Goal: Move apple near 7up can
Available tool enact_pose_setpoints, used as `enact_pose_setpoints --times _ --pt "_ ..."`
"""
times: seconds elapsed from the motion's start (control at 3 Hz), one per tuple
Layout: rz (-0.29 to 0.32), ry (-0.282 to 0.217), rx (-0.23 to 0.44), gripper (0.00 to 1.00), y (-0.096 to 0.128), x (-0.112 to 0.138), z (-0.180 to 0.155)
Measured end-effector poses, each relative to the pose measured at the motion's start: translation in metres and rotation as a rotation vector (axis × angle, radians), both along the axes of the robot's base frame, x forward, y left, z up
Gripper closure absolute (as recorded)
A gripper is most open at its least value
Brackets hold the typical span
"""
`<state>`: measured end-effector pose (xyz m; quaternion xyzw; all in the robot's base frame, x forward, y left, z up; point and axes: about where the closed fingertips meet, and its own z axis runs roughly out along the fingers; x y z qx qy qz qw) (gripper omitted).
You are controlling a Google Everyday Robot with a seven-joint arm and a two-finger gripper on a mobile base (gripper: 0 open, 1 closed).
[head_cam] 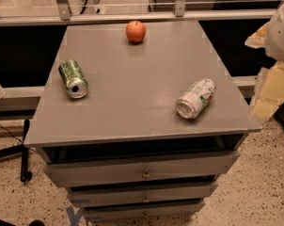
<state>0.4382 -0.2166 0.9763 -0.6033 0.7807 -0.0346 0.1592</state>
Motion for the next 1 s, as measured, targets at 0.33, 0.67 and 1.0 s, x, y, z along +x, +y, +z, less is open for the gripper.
enact_pose_setpoints --times 0.33,0.67,1.0 --pt "0.000 0.000 0.000 0.00 0.000 0.000 0.000" --pt "0.019 -0.044 0.053 0.00 0.008 0.029 -0.006" --pt "0.036 -0.141 0.153 0.00 0.027 0.088 -0.010"
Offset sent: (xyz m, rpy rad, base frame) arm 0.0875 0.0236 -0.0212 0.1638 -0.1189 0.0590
